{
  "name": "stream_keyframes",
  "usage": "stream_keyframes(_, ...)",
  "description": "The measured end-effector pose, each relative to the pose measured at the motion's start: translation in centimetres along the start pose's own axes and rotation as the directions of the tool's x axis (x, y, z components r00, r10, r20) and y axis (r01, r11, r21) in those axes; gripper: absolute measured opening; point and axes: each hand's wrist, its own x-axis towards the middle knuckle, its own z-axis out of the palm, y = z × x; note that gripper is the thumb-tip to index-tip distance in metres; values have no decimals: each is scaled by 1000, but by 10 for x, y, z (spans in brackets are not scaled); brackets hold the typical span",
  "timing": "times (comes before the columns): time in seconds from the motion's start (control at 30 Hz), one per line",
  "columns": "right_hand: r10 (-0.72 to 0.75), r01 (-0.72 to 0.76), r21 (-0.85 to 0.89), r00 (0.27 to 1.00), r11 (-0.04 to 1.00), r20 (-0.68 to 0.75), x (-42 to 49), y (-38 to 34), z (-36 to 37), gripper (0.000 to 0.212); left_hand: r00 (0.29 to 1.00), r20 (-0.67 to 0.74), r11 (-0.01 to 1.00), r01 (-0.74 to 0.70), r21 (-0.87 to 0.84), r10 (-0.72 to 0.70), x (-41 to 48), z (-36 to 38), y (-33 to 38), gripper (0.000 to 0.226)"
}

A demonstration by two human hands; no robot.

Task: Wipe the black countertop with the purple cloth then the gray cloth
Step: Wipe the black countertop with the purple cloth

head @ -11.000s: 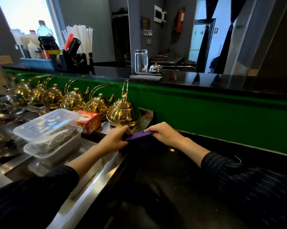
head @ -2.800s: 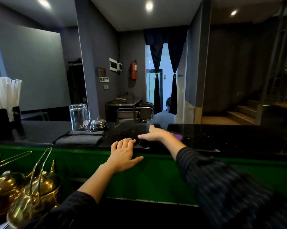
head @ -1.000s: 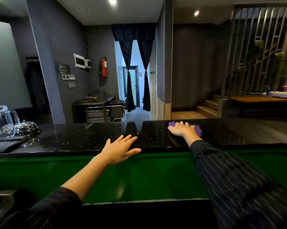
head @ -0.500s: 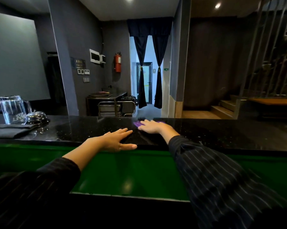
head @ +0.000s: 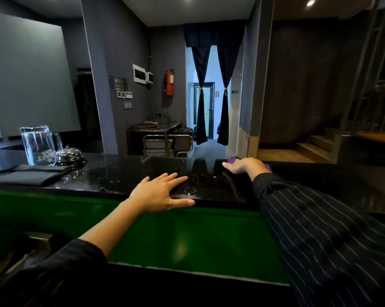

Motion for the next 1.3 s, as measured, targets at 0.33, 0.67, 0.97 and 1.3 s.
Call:
stream_keyframes(0.33,-342,341,21,938,940,55,-81,-135,40,68,993,-85,996,-85,1,85,-4,0,-3,92)
stream_keyframes(0.67,116,-110,46,981,993,-159,-156,-14,31,61,936,-329,990,-93,104,123,-47,9,-141,105)
stream_keyframes(0.97,467,-466,63,856,883,-222,-160,-114,47,73,991,-137,1000,-4,8,5,-55,-7,-162,89)
stream_keyframes(1.3,-237,235,-29,965,972,-111,-154,-266,71,61,991,-105,996,-85,-31,82,-49,-12,-173,82)
